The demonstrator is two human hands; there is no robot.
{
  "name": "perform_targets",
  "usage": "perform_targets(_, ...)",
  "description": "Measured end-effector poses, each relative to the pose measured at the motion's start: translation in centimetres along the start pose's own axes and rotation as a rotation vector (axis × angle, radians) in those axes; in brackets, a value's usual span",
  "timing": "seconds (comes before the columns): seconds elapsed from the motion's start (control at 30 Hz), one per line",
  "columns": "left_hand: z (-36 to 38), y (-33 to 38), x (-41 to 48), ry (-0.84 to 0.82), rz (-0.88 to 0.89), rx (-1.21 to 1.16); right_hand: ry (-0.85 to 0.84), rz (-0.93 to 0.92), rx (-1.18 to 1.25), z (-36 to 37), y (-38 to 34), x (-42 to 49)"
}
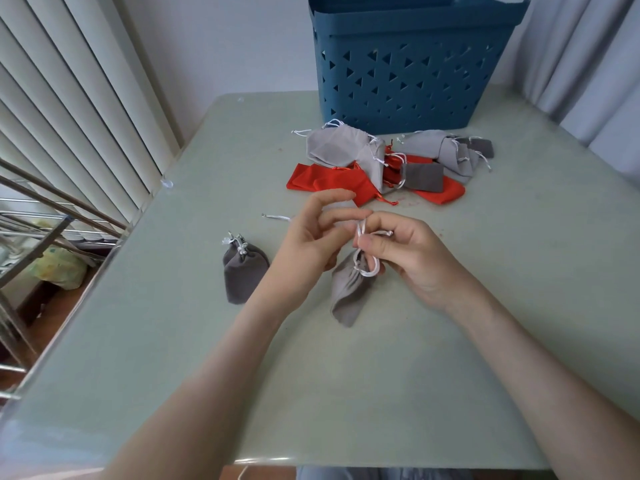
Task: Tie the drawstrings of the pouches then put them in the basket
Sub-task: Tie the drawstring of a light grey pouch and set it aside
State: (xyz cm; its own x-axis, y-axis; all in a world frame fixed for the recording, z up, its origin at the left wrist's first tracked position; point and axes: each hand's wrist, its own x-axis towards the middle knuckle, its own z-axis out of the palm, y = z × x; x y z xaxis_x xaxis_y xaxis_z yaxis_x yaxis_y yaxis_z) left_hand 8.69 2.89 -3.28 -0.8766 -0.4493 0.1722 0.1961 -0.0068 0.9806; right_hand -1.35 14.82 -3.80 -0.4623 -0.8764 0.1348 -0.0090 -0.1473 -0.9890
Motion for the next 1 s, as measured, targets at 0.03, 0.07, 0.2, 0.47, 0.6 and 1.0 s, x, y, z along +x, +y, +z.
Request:
perform_targets(0.03,0.1,0.0,0.0,0.016,0.011,0.034,0.016,-0.009,-0.003,0.0,0.0,0.0)
perform_targets(0.07,0.2,0.0,0.1,0.037,0.021,0.068,0.035,-0.019,-0.012,0.0,0.0,0.0)
perform_targets(0.2,0.4,-0.5,0.2,0.083,0.006,0.166,0.137,-0.074,-0.1,0.0,0.0,0.1)
perform_targets(0.47,0.5,-0.7,0.1,0.023,-0.032,0.283,0.314,-0.148,-0.282,-0.3,0.9,0.5)
perform_targets(0.6,0.5,-0.8,0.0,0.014,-0.049,0.301,0.262,-0.134,-0.339,-0.4,1.1,0.6)
perform_targets(1.0,0.6,-0.6,-0.3,0.023,-0.023,0.454,0.241,-0.195,-0.297,-0.1,0.3,0.5)
